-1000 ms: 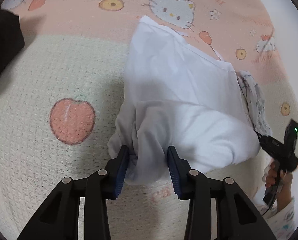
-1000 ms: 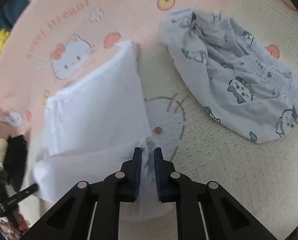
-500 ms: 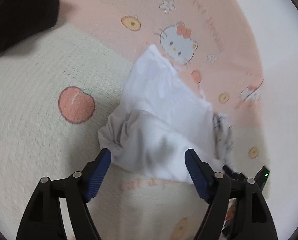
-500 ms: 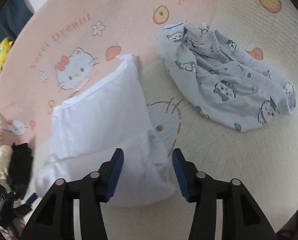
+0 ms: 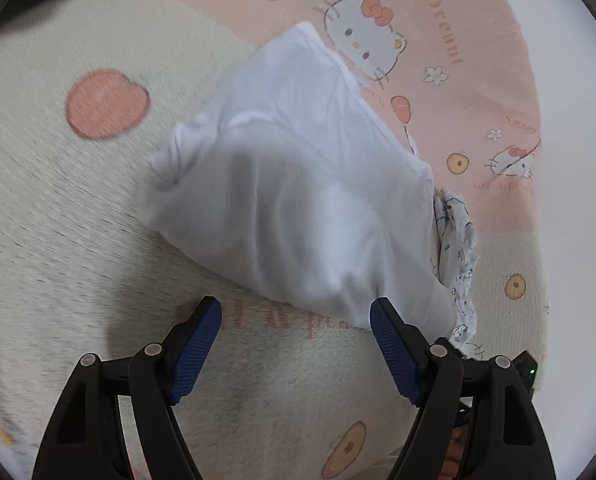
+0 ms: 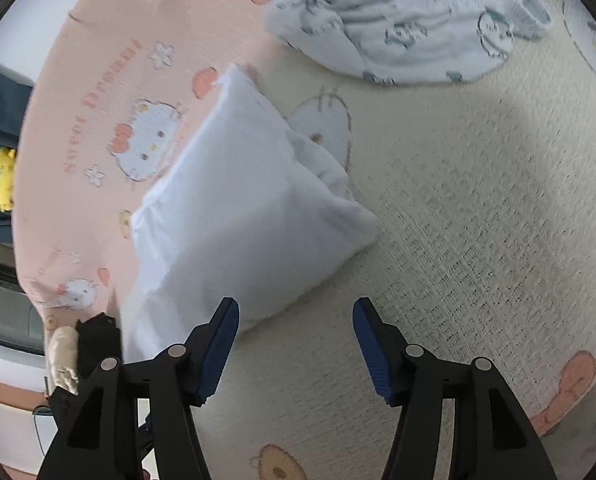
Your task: Fold clothes
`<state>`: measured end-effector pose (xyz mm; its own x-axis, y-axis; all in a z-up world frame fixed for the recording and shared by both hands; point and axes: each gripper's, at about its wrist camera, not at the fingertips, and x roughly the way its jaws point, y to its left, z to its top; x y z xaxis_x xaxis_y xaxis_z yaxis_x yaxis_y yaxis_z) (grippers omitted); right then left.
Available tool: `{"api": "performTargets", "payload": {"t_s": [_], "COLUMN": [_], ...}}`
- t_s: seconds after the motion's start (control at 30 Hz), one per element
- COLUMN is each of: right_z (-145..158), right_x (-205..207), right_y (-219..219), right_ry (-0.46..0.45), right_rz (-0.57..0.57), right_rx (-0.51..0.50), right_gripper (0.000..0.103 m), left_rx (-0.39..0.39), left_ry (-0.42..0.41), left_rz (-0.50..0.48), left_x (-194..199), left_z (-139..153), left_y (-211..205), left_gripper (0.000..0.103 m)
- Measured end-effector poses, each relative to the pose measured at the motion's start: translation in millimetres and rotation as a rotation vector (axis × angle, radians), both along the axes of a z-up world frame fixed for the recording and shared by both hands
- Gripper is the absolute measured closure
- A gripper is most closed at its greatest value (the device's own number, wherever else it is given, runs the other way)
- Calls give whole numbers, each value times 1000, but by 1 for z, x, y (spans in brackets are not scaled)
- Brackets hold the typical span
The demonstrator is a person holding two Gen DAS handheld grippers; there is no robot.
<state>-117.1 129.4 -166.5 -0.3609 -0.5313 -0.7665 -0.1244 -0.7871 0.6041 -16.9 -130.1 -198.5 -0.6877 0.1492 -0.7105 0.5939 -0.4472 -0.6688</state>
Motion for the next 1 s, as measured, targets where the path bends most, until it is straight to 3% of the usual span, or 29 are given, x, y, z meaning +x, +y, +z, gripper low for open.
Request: {"api": "performTargets", "payload": {"t_s": [0.13, 0.27, 0.43, 0.63, 0.8, 1.0], "right_z": [-3, -5, -8, -8, -2, 2], "right_x": [-1, -11, -20, -26, -35, -38], "right_y": [-3, -8, -16, -14, -21, -32], "right_ry": [31, 44, 40, 9, -9, 1], "right_rz": [-22, -25, -32, -127, -124, -127], "right_rx": [-28, -59, -77, -115, -71, 28], "right_gripper": [40, 36, 31, 29, 28, 30], "left_rx": [-7, -4, 32, 91, 112, 46], "left_ry": [26, 55, 76, 77, 50, -6], "left_rz": [18, 26, 53, 89, 94, 39], "left_x": [-5, -10, -10, -11, -15, -25], "left_z": [-3, -2, -4, -4, -3, 3], "left_y": [0, -2, -9, -16, -19, -12], "left_gripper": [26, 15, 13, 12, 9, 5]}}
